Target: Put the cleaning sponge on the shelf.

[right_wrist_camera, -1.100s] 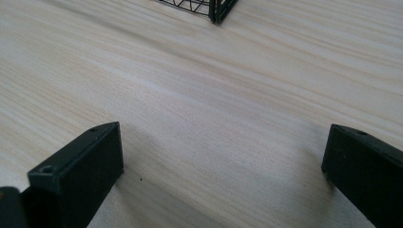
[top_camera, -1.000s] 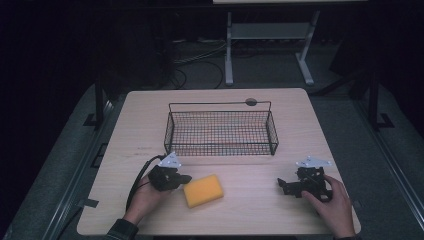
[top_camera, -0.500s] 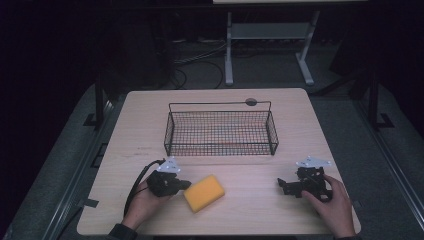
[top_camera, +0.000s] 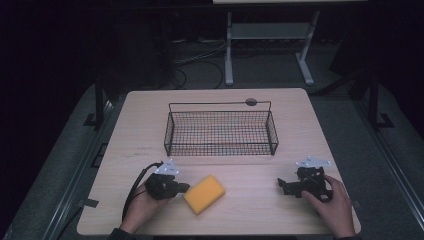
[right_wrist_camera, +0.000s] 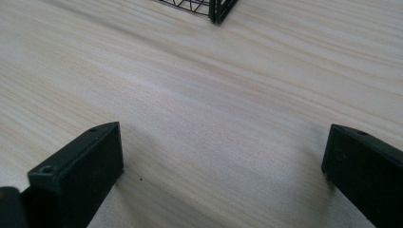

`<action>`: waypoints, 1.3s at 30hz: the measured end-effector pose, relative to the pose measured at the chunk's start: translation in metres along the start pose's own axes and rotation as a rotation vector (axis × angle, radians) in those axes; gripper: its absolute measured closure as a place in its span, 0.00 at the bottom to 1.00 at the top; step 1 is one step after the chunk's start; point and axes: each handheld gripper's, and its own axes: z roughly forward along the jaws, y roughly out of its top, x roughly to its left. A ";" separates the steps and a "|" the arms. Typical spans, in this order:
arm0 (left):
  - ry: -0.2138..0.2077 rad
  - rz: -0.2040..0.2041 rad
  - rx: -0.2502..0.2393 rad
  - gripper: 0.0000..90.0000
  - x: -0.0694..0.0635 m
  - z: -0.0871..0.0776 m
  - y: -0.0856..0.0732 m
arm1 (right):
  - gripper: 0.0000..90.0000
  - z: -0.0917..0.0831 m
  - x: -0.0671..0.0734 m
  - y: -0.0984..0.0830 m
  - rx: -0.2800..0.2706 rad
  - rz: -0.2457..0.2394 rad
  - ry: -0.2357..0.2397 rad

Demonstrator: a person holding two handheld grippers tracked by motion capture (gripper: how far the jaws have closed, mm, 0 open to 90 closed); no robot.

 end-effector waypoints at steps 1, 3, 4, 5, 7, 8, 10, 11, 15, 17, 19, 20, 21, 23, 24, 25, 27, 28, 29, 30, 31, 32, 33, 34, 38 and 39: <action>0.004 0.000 0.004 0.98 0.001 -0.001 0.000 | 0.00 0.000 0.000 0.000 0.000 0.000 0.000; 0.009 -0.008 0.001 0.95 0.002 -0.003 0.000 | 0.00 0.000 0.000 0.000 0.000 -0.001 0.000; 0.012 -0.013 -0.001 0.93 0.003 -0.004 0.001 | 0.00 0.000 0.000 0.000 0.000 -0.001 0.000; 0.012 -0.022 -0.005 0.91 0.004 -0.005 0.000 | 0.00 0.000 0.000 0.000 0.000 -0.001 0.000; 0.020 -0.029 -0.004 0.87 0.005 -0.007 0.000 | 0.00 0.000 0.000 0.000 0.000 0.000 0.000; 0.020 -0.034 -0.004 0.84 0.006 -0.007 0.000 | 0.00 0.000 0.000 0.000 0.000 -0.001 0.000; 0.024 -0.048 -0.006 0.79 0.007 -0.008 0.000 | 0.00 0.000 0.000 0.000 0.000 -0.001 0.000; 0.029 -0.048 -0.005 0.76 0.008 -0.008 0.000 | 0.00 0.000 0.000 0.000 0.000 0.000 0.000; 0.034 -0.054 0.005 0.62 0.008 -0.010 0.002 | 0.00 0.000 0.000 0.000 0.000 0.000 0.000; 0.035 -0.046 0.008 0.56 0.009 -0.010 0.004 | 0.00 0.000 0.000 0.000 0.000 -0.001 0.000; 0.035 -0.054 0.012 0.50 0.009 -0.009 0.005 | 0.00 0.000 0.000 0.000 0.000 0.000 0.000; 0.035 -0.051 0.018 0.49 0.008 -0.009 0.006 | 0.00 0.000 0.000 0.000 0.000 0.000 0.000; 0.037 -0.047 0.017 0.47 0.008 -0.010 0.007 | 0.00 0.000 0.000 0.000 0.000 0.000 0.000; 0.040 -0.047 0.019 0.41 0.008 -0.011 0.009 | 0.00 0.000 0.000 0.000 0.000 -0.001 0.000; 0.040 -0.053 0.015 0.39 0.007 -0.012 0.010 | 0.00 0.000 0.000 0.000 0.000 -0.001 0.000; 0.038 -0.058 0.016 0.36 0.008 -0.013 0.012 | 0.00 0.000 0.000 0.000 0.000 0.000 0.000; 0.040 -0.068 0.018 0.30 0.007 -0.014 0.015 | 0.00 0.000 0.000 0.000 0.000 0.000 0.000; 0.043 -0.065 0.028 0.29 0.006 -0.015 0.017 | 0.00 0.000 0.000 0.000 0.000 0.000 0.000; 0.043 -0.071 0.031 0.26 0.005 -0.015 0.018 | 0.00 0.000 0.000 0.000 0.000 0.000 0.000; 0.039 -0.068 0.038 0.24 0.003 -0.015 0.020 | 0.00 0.000 0.000 0.000 0.000 -0.001 0.000; 0.037 -0.068 0.043 0.21 0.002 -0.015 0.021 | 0.00 0.000 0.000 0.000 0.000 -0.001 0.000; 0.035 -0.066 0.055 0.20 0.001 -0.014 0.022 | 0.00 0.000 0.000 0.000 0.000 0.000 0.000; 0.041 -0.063 0.061 0.17 -0.001 -0.014 0.024 | 0.00 0.000 0.000 0.000 0.000 -0.001 0.000; 0.045 -0.064 0.064 0.15 -0.003 -0.013 0.025 | 0.00 0.000 0.000 0.000 0.000 0.000 0.000; 0.054 -0.053 0.078 0.10 -0.009 -0.010 0.031 | 0.00 0.000 0.000 0.000 0.000 0.000 0.000; 0.054 -0.044 0.089 0.08 -0.011 -0.009 0.033 | 0.00 0.000 0.000 0.000 0.000 0.000 0.000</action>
